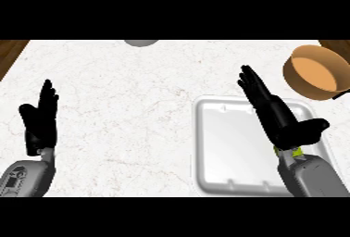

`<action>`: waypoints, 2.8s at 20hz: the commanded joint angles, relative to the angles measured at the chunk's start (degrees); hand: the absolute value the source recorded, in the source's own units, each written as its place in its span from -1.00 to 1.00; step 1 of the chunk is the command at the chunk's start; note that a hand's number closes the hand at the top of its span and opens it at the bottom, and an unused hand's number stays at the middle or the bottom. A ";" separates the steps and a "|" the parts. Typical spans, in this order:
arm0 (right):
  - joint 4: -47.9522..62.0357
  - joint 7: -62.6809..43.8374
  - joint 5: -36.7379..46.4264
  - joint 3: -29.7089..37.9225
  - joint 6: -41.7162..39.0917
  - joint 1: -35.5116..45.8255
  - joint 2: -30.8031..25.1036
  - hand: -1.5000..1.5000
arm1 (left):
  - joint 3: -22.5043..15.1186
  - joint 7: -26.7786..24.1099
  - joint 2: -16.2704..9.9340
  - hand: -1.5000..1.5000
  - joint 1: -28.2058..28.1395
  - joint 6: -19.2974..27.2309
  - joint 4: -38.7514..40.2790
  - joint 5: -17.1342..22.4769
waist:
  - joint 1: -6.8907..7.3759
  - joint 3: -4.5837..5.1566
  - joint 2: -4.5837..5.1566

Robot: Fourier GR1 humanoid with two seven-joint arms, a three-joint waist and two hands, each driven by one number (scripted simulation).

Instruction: Pick the pear from the tray and place it in the pot

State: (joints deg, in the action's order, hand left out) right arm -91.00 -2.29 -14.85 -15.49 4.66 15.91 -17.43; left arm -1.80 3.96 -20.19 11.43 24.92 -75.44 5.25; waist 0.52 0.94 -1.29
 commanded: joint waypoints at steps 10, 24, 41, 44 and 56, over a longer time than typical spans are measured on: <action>9.05 43.63 -2.46 27.00 -7.53 -8.84 -9.22 -1.00 | -3.06 -0.97 -4.44 0.00 -8.40 -8.26 -2.97 -0.21 | -2.53 -1.84 1.46; 27.90 73.96 7.37 28.13 -22.88 -15.86 -19.85 -1.00 | -0.25 1.48 -10.33 0.00 -12.85 -15.32 -11.17 3.30 | 0.71 -1.11 1.25; 6.87 48.39 30.95 14.59 -15.16 -18.10 -27.64 -1.00 | -0.79 1.60 -5.27 0.00 -12.25 -13.92 -9.40 -1.27 | -0.57 -0.91 1.27; 10.60 48.40 33.53 15.06 -17.35 -13.96 -25.80 -1.00 | 1.02 1.67 -5.15 0.00 -12.89 -15.82 -10.72 -1.46 | -0.28 -0.94 1.30; 0.98 37.59 43.51 16.79 -19.62 -15.50 -19.78 -1.00 | 2.94 3.91 -0.96 0.00 -11.61 -16.32 -11.53 -7.25 | -0.53 -0.93 1.26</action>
State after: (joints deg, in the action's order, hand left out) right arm -88.94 37.48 25.55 1.36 -13.60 -0.58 -39.55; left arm 0.52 7.04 -22.41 -1.45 8.49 -87.26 0.39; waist -0.01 0.01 -0.04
